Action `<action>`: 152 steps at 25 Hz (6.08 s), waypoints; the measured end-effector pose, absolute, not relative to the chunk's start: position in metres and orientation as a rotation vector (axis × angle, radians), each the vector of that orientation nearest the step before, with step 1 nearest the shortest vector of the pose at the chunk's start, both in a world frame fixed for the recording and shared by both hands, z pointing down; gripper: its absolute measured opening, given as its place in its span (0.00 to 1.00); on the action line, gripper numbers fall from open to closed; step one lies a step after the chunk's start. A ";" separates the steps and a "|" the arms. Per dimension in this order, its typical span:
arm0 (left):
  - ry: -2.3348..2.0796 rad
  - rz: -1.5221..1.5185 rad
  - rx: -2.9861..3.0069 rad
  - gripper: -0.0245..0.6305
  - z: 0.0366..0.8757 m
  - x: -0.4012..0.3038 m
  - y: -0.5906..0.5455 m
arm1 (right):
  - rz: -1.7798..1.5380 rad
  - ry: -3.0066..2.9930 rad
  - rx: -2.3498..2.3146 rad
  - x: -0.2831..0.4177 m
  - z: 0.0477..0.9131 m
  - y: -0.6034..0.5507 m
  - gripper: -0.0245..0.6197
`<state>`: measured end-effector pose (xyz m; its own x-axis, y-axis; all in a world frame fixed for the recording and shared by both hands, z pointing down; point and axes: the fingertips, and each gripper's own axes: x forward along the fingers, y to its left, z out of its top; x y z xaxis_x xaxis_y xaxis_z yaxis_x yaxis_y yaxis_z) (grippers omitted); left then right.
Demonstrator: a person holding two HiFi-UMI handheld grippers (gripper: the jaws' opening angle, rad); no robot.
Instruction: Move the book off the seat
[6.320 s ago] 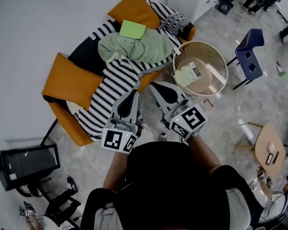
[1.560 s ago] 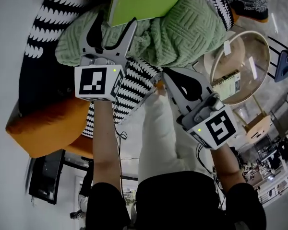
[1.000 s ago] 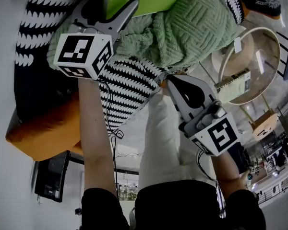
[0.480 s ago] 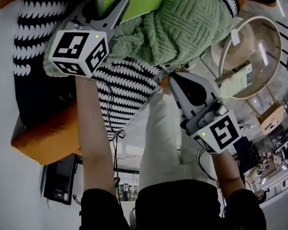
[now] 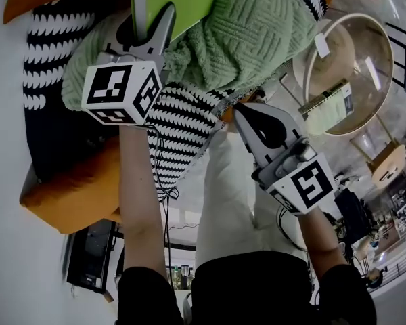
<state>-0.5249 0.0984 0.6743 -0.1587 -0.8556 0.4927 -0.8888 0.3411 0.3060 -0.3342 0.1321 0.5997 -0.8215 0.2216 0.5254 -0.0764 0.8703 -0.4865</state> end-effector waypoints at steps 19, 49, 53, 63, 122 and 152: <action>-2.105 -0.115 1.470 0.27 0.573 -0.484 0.148 | 0.613 -2.545 -0.023 -0.295 0.543 0.106 0.06; -2.152 -0.559 1.543 0.27 0.254 -0.394 0.196 | 0.588 -2.801 0.049 -0.262 0.286 0.116 0.06; -2.114 -0.592 1.626 0.27 0.220 -0.377 0.181 | 0.549 -2.818 0.059 -0.252 0.268 0.111 0.06; -2.020 -0.622 1.827 0.27 0.152 -0.332 0.160 | 0.464 -2.947 0.133 -0.227 0.197 0.082 0.06; -1.033 -0.338 2.411 0.26 0.154 0.303 -0.031 | 0.395 -2.779 1.497 0.447 0.166 -0.029 0.06; -1.097 -0.383 2.287 0.26 0.188 0.285 -0.224 | 0.393 -2.789 1.409 0.433 0.169 -0.223 0.06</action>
<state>0.2854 -0.2243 0.1883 0.6225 -0.7825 -0.0117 -0.6196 -0.5020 0.6034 0.4327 -0.2231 0.1687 -0.5997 -0.7933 0.1048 -0.7914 0.5686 -0.2247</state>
